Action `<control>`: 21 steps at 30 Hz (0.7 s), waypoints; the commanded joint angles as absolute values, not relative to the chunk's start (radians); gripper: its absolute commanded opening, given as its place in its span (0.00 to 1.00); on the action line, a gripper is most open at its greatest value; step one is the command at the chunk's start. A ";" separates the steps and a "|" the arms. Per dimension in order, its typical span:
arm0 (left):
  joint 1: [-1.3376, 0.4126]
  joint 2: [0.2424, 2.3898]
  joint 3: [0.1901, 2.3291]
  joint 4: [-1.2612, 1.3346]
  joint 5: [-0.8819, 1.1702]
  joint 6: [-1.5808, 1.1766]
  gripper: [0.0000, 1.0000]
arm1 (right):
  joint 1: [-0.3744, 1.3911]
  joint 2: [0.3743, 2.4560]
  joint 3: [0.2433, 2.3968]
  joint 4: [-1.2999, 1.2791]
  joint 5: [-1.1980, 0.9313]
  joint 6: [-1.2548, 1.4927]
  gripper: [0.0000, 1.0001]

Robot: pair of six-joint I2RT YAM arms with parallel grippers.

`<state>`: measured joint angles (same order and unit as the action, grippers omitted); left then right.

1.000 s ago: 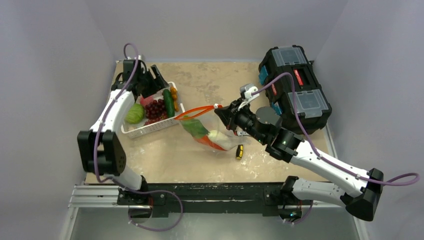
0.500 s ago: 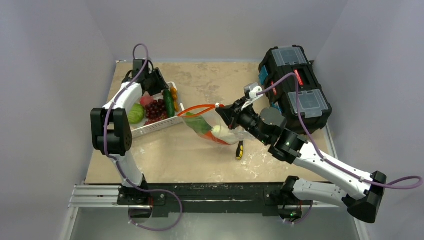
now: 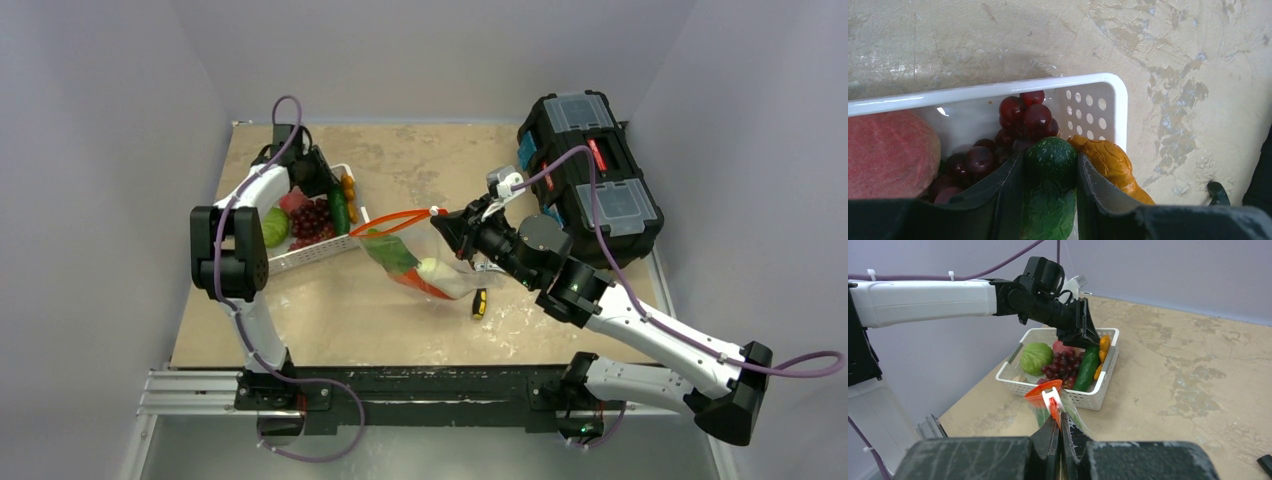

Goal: Place the food in the zip-top bag and seal the zipper
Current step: Pick up the fake vegetable from the bin, then place the fake vegetable in the zipper food storage bag.

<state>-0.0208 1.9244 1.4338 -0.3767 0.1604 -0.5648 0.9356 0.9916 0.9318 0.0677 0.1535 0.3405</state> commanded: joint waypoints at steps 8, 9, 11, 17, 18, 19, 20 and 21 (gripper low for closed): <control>-0.020 1.564 1.321 -0.355 0.156 -0.575 0.00 | 0.935 0.969 0.937 0.132 0.122 0.376 0.00; -0.019 1.499 1.277 -0.327 0.177 -0.594 0.00 | 0.935 0.973 0.938 0.137 0.114 0.382 0.00; -0.017 1.368 1.195 -0.274 0.247 -0.635 0.00 | 0.934 0.979 0.939 0.143 0.096 0.400 0.00; -0.017 1.019 1.032 -0.178 0.393 -0.702 0.00 | 0.935 1.002 0.943 0.152 0.068 0.426 0.00; -0.018 0.950 1.018 -0.179 0.395 -0.702 0.00 | 0.934 1.005 0.943 0.153 0.065 0.430 0.00; -0.017 0.898 1.000 -0.160 0.397 -0.706 0.00 | 0.934 1.007 0.943 0.153 0.061 0.432 0.00; -0.018 0.849 0.973 -0.129 0.405 -0.716 0.00 | 0.935 1.008 0.943 0.155 0.060 0.437 0.00; -0.018 0.796 0.941 -0.076 0.417 -0.746 0.00 | 0.934 1.009 0.943 0.158 0.059 0.443 0.00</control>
